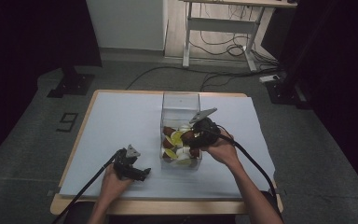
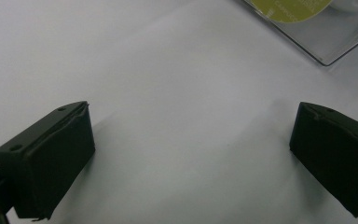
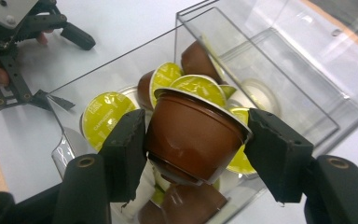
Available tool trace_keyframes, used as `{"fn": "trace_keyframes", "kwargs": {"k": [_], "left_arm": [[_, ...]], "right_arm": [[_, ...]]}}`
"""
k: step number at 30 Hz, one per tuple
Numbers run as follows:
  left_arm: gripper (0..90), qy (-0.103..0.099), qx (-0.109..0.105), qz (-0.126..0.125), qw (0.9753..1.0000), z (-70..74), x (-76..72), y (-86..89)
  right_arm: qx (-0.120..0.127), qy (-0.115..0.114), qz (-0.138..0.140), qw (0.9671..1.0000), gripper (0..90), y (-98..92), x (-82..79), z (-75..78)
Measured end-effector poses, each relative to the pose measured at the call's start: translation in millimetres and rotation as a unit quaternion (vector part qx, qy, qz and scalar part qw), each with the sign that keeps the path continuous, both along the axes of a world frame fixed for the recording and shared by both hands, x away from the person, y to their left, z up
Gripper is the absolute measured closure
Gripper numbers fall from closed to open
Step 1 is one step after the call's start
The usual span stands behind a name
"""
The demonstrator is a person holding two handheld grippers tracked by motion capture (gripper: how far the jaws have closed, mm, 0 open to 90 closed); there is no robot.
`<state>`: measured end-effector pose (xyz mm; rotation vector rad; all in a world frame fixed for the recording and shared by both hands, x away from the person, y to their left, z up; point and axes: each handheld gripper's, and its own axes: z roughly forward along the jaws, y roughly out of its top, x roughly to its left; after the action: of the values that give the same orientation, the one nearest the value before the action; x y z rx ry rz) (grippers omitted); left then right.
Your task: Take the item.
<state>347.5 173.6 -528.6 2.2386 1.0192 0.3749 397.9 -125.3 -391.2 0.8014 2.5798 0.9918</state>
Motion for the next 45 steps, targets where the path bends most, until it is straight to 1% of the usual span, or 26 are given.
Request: {"fn": "trace_keyframes", "kwargs": {"k": [9, 15, 29, 34, 41, 45], "left_arm": [[0.0, 0.000, 0.000, 0.000, 1.0000, 0.0, 0.0, 0.0], [0.0, 0.000, 0.000, 0.000, 1.0000, 0.0, 0.0, 0.0], [0.0, 0.000, 0.000, 0.000, 1.0000, 0.0, -0.1, -0.2], [0.0, 0.000, 0.000, 0.000, 1.0000, 0.0, -0.1, -0.2], [0.0, 0.000, 0.001, 0.000, 1.0000, 0.0, -0.1, -0.2], [0.0, -0.001, 0.001, 0.000, 1.0000, -0.1, -0.2, -0.3]], "right_arm": [[0.002, -0.009, -0.016, 0.9998, 39.3, -13.7, 1.2, 7.5], [0.001, -0.013, -0.029, 0.9995, 39.3, -24.8, 4.0, 7.9], [0.005, -0.017, -0.063, 0.9978, 39.3, -51.4, 4.8, 8.0], [-0.003, -0.021, -0.076, 0.9969, 39.3, -61.6, 5.0, 6.4], [0.000, -0.021, -0.095, 0.9952, 39.3, -79.5, 5.7, 1.5], [0.000, -0.024, -0.103, 0.9944, 39.3, -85.3, 5.5, -3.4]]}}
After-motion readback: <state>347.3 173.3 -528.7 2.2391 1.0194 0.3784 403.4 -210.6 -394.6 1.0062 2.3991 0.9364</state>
